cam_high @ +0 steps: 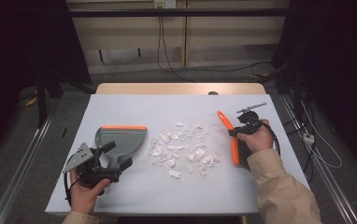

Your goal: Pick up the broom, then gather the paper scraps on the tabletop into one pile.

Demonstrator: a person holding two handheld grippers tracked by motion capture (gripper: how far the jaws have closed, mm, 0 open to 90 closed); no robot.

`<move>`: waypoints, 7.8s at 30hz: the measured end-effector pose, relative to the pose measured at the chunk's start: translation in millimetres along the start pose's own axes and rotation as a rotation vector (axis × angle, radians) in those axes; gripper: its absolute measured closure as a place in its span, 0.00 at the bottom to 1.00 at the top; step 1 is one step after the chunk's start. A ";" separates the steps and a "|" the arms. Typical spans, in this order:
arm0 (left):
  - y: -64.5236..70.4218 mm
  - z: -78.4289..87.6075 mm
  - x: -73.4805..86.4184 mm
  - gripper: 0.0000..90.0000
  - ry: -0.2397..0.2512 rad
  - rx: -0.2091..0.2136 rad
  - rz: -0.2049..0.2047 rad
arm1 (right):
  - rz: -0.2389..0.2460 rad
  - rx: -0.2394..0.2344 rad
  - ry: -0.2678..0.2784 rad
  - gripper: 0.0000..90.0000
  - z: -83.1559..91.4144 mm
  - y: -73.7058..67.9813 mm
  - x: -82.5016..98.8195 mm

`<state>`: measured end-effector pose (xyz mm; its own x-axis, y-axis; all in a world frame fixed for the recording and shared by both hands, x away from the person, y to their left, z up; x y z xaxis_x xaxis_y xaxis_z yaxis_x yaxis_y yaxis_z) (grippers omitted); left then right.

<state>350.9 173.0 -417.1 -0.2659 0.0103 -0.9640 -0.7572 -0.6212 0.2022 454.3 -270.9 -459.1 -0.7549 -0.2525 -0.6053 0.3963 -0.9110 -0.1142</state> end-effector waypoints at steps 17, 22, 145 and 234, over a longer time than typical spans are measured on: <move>111.8 -109.5 9.4 0.13 -0.073 0.227 -0.025 | 0.033 0.053 0.597 0.80 88.4 -22.3 53.2; 130.1 -151.8 20.1 0.14 -0.117 0.251 -0.046 | 0.045 0.042 0.621 0.80 94.4 -30.7 55.7; -19.2 -30.2 -15.3 0.14 -0.009 -0.175 -0.063 | -0.048 0.131 0.054 0.73 36.4 -46.9 23.4; -49.1 -3.0 -3.4 0.07 -0.025 -0.194 -0.016 | 0.215 -0.035 0.286 0.79 -47.8 -50.6 -81.4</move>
<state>390.8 201.1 -424.3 -0.2710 0.0395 -0.9618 -0.6328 -0.7602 0.1471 520.6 -188.6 -441.7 -0.4779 -0.3311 -0.8137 0.5517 -0.8339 0.0153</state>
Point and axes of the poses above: each handheld gripper's, and its own axes: z roughly backward along the jaws, x roughly out of its underside, y roughly to its right, the point moved 5 cm from there along -z, roughly forward along the jaws
